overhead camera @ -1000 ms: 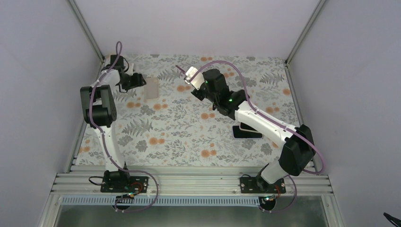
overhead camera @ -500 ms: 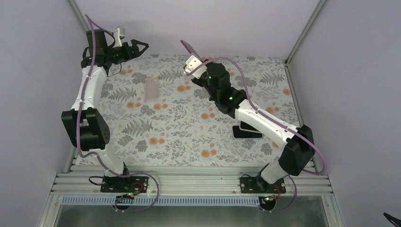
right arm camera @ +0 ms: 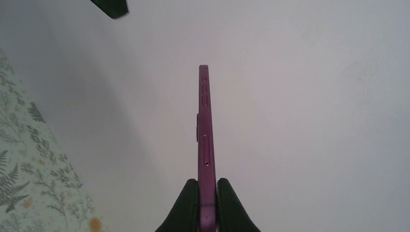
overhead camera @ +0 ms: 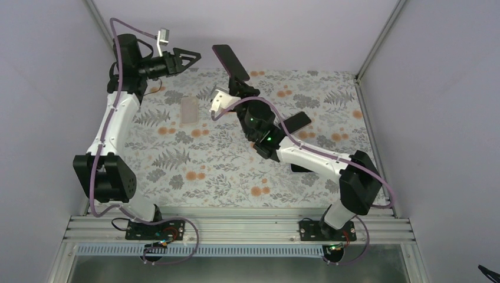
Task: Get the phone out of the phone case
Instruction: Place the phone at the center of the board.
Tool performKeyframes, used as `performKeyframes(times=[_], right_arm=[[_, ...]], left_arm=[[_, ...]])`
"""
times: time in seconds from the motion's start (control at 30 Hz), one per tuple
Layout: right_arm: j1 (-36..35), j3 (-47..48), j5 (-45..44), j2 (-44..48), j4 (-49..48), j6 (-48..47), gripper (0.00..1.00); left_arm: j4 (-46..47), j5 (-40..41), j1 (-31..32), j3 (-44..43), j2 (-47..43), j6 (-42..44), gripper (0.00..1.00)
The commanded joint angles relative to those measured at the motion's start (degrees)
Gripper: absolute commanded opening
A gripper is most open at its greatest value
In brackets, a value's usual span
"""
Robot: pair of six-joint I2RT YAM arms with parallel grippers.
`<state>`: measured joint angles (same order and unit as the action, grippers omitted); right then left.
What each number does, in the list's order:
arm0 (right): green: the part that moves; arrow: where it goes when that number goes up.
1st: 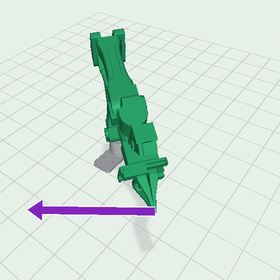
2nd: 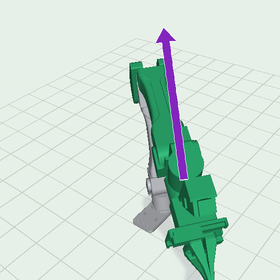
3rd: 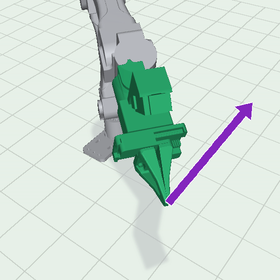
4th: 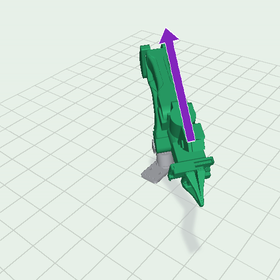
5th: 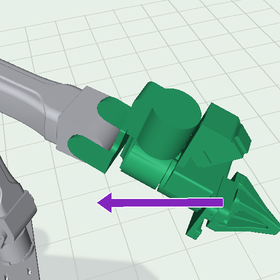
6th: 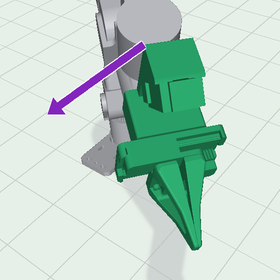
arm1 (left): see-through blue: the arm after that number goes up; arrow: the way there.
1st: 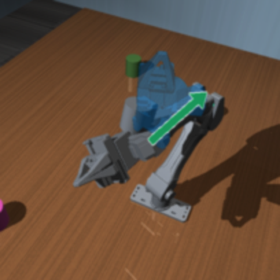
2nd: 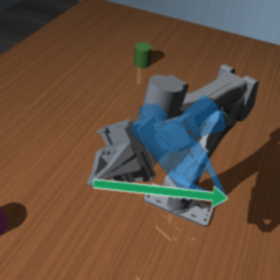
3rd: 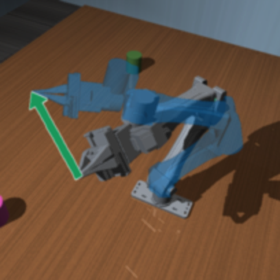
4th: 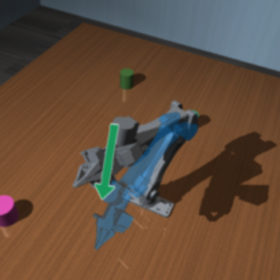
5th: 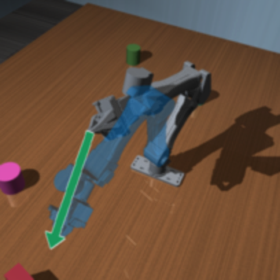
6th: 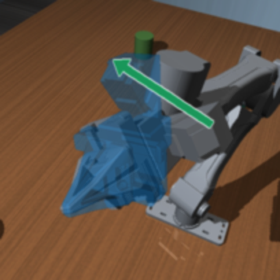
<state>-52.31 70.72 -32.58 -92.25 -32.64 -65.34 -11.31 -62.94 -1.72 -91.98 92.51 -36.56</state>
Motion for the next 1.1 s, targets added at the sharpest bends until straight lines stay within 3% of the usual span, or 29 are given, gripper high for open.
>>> performKeyframes(times=[0.0, 0.37, 0.77, 1.07], right_arm=[[-1.8, -1.5, -3.1, -0.4, -14.8, -9.3, 0.04], [-5.0, -7.8, -5.7, -2.6, -30.6, -22.1, 0.04], [-7.9, -10.2, -6.3, -6.1, -37.5, -27.5, 0.04], [-8.9, -11.1, -6.2, -8.3, -41.2, -31.0, 0.04]], left_arm=[[3.8, -2.4, 2.9, 2.7, -2.5, -3.7, 0.92], [5.7, 0.0, 7.7, 5.7, -3.1, -6.2, 0.84], [6.7, 0.5, 9.2, 7.0, -1.7, -7.8, 0.74], [7.4, 0.9, 9.6, 8.1, -0.9, -9.0, 0.54]])
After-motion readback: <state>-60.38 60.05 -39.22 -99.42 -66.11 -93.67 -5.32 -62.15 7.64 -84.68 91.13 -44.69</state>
